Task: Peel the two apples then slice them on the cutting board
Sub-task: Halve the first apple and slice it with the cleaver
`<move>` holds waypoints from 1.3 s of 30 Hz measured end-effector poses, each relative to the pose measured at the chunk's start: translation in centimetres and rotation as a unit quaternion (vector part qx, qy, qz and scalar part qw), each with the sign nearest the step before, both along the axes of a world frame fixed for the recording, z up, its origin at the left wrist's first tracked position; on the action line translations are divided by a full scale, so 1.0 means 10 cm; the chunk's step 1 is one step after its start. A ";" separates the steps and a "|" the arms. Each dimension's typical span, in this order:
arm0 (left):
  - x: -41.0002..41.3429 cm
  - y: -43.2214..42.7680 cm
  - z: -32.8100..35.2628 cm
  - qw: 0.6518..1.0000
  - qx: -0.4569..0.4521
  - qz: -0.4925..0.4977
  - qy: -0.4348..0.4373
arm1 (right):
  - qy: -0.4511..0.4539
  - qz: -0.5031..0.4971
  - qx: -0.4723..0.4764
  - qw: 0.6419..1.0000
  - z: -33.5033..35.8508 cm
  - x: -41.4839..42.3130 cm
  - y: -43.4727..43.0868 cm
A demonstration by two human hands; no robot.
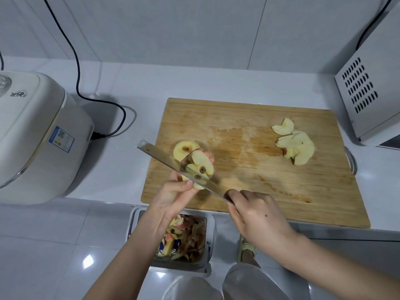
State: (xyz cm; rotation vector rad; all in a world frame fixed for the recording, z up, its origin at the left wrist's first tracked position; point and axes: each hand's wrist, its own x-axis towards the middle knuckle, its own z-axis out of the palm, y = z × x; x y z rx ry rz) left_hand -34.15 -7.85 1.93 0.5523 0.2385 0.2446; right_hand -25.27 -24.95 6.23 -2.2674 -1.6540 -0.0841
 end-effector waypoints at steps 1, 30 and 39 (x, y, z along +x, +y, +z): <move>-0.01 0.01 -0.02 1.000 -0.011 0.003 -0.003 | 0.000 0.001 -0.001 1.000 0.01 -0.01 0.01; -0.15 0.12 -0.03 0.999 0.022 -0.010 0.024 | 0.147 -0.016 -0.048 0.988 0.20 -0.07 0.18; -0.42 0.29 -0.07 0.992 -0.021 0.011 0.120 | 0.299 -0.080 -0.038 0.950 0.29 0.06 0.19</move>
